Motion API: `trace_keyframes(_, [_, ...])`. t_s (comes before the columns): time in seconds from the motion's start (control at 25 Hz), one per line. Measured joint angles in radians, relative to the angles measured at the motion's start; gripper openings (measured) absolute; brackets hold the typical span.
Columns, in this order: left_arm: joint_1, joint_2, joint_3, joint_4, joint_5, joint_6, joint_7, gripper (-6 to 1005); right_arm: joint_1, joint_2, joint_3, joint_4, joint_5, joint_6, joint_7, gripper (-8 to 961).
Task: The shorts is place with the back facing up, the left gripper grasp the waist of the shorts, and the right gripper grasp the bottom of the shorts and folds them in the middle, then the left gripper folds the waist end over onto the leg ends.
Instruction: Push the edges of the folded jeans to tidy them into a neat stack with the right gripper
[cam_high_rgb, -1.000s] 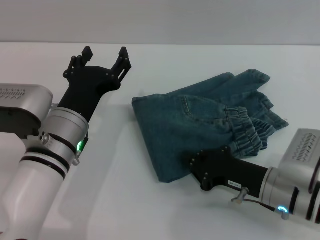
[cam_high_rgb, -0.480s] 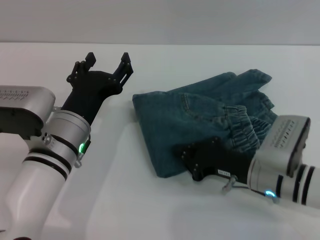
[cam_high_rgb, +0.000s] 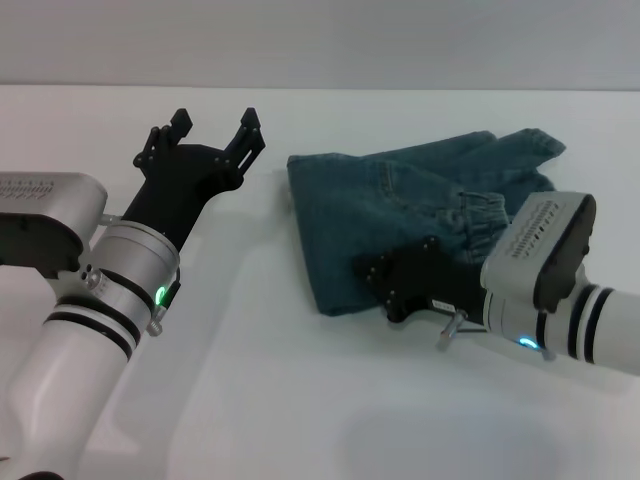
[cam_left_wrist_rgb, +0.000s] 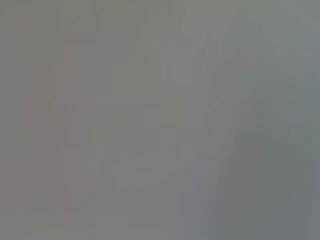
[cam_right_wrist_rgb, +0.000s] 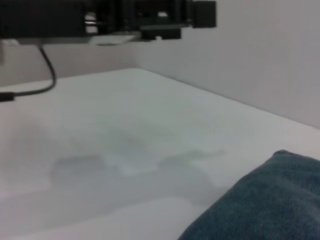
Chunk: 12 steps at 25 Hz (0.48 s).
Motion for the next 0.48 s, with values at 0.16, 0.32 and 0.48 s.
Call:
trace_keyframes(0.16, [0.001, 0.0, -0.003, 0.005, 0.001, 0.0, -0.005, 815, 0.019, -0.001, 0.011, -0.006, 0.001, -0.045, -0.016, 105])
trace_keyframes(0.32, [-0.001, 0.0, -0.002, 0.01, 0.001, 0.0, -0.007, 813, 0.024, 0.001, 0.037, -0.007, 0.004, -0.054, -0.025, 106])
trace_keyframes(0.48, [-0.001, 0.0, -0.001, 0.013, 0.001, 0.001, -0.007, 810, 0.021, 0.005, 0.047, 0.002, 0.035, -0.028, -0.044, 108])
